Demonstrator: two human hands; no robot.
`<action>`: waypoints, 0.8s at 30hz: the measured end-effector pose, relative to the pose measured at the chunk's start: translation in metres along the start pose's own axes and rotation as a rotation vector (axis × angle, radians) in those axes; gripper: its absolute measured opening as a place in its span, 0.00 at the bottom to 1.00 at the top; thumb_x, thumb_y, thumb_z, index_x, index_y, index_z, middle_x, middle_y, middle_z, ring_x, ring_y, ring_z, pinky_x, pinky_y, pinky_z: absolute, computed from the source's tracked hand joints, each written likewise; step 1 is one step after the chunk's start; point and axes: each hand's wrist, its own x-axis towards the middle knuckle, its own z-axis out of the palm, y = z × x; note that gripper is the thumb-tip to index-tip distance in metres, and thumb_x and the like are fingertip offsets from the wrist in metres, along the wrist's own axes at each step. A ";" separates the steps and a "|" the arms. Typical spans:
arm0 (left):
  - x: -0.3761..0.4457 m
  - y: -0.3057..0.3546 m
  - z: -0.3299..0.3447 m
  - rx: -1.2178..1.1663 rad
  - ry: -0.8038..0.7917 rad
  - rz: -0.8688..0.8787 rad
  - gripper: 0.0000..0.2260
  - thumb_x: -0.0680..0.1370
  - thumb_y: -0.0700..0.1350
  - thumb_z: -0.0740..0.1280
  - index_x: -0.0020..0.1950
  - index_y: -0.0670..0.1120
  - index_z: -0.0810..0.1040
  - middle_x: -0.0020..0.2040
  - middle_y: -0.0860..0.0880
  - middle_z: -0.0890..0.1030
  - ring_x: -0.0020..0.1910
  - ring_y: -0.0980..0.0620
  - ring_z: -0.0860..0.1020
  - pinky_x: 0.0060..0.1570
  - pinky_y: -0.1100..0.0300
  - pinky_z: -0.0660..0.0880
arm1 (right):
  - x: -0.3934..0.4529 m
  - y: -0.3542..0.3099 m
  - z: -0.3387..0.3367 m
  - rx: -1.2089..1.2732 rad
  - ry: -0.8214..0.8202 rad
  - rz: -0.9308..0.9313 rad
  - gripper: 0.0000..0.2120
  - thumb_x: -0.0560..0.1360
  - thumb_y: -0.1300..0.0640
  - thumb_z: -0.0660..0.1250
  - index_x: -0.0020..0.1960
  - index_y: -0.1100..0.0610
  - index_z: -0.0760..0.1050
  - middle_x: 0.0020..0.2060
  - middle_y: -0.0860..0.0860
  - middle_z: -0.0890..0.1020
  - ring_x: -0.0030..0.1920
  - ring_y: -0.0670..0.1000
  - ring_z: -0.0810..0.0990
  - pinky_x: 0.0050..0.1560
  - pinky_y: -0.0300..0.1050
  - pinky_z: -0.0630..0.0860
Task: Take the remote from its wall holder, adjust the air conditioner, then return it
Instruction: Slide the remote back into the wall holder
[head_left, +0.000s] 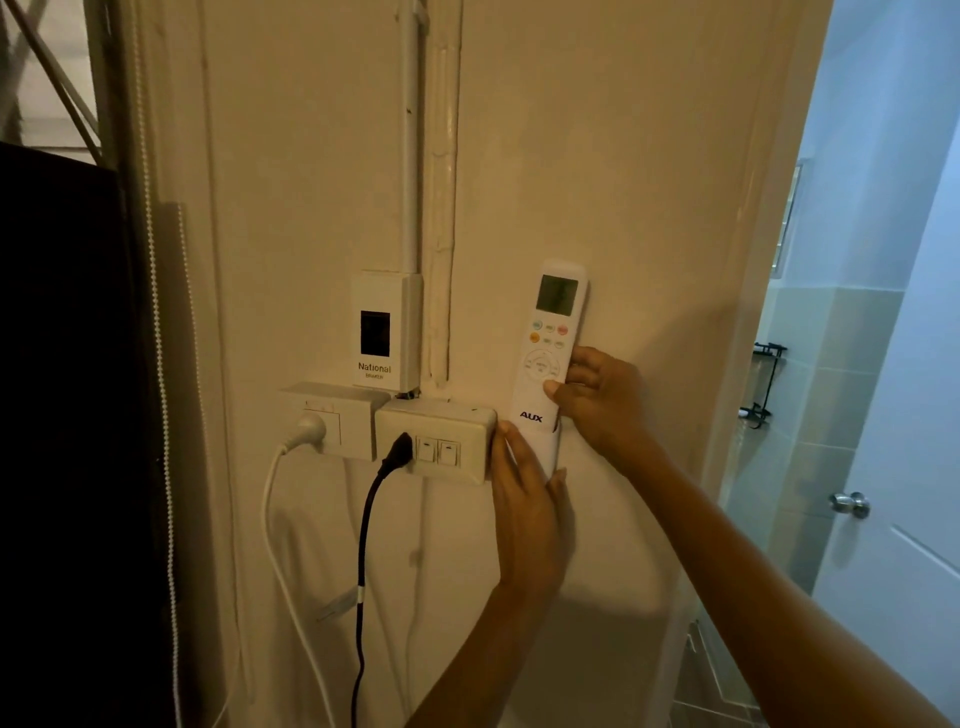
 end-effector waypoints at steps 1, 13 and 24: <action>0.000 0.000 0.000 -0.005 -0.008 -0.011 0.32 0.77 0.47 0.64 0.74 0.36 0.52 0.73 0.36 0.59 0.71 0.38 0.62 0.64 0.51 0.65 | -0.001 0.001 0.000 -0.004 -0.011 0.010 0.19 0.72 0.62 0.68 0.63 0.61 0.73 0.60 0.58 0.80 0.57 0.56 0.81 0.42 0.37 0.78; 0.001 0.000 0.000 0.003 -0.021 -0.014 0.34 0.75 0.45 0.68 0.74 0.37 0.52 0.73 0.35 0.60 0.71 0.38 0.63 0.62 0.49 0.70 | -0.005 -0.003 -0.003 -0.108 -0.014 0.053 0.16 0.71 0.57 0.71 0.57 0.60 0.77 0.56 0.56 0.83 0.53 0.54 0.83 0.40 0.36 0.76; 0.000 -0.001 -0.003 0.018 -0.014 -0.018 0.32 0.76 0.48 0.65 0.74 0.38 0.53 0.73 0.38 0.59 0.72 0.40 0.59 0.63 0.53 0.62 | -0.006 0.001 0.002 -0.248 0.033 0.083 0.17 0.70 0.50 0.70 0.54 0.60 0.80 0.54 0.55 0.84 0.49 0.51 0.83 0.36 0.31 0.71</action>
